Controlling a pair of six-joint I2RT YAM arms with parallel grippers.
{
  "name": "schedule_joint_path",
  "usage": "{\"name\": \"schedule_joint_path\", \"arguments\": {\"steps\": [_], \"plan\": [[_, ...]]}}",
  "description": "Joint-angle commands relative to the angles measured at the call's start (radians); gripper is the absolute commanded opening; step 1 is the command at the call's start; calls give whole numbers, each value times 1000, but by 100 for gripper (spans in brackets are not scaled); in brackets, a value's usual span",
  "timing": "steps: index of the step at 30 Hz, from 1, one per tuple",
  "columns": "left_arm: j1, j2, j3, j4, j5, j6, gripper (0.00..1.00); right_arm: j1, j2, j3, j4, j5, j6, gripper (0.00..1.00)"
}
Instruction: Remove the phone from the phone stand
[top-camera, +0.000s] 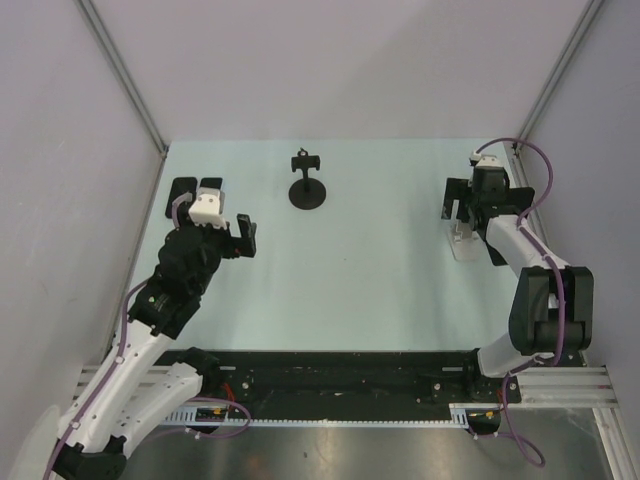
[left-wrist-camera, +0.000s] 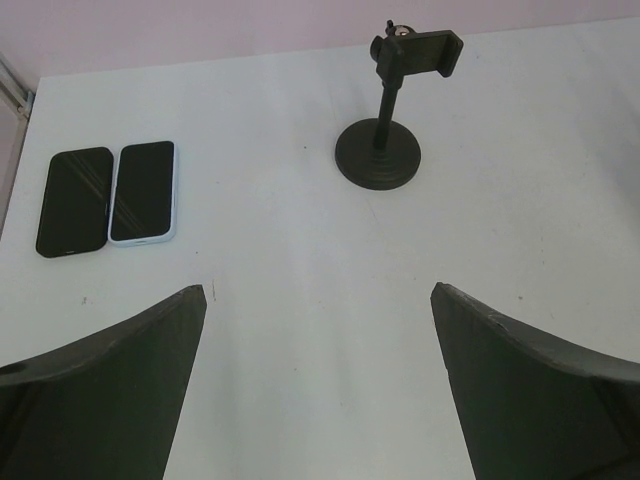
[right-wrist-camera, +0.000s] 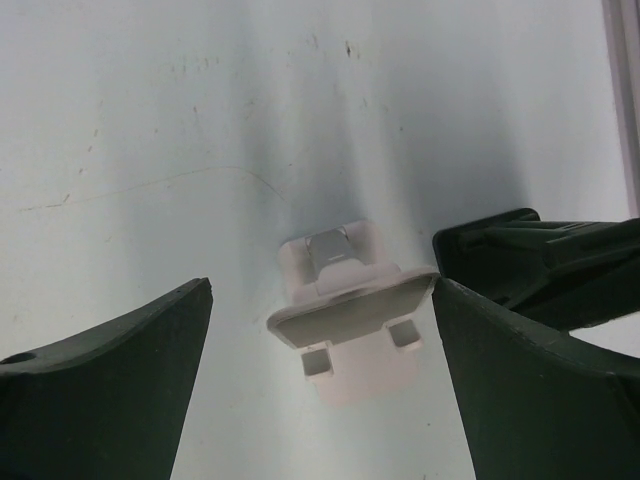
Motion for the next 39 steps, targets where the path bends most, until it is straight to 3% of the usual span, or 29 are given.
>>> {"name": "schedule_joint_path", "arguments": {"steps": [1,9,15,19,21,25,28,33,39], "plan": [[-11,-16,-7,40,-33,28,100,-37,52,37,56,-46,-17,97],[-18,-16,-9,41,-10,27,100,-43,90,32,50,-75,-22,90],[-21,-19,-11,41,-4,28,100,-31,63,15,56,-127,-19,75],[-25,-22,-11,43,-2,25,100,34,35,11,62,-98,-10,46],[-31,-25,-11,43,-2,25,100,92,32,11,96,-85,4,40],[-33,-30,-14,41,-8,25,100,206,38,12,200,13,81,17],[-37,-30,-14,41,-17,25,100,288,76,49,266,96,174,5],[-42,-30,-17,43,-26,25,100,426,225,234,250,254,222,2],[-42,-31,-21,44,-48,27,100,486,388,455,155,377,303,0]]}}
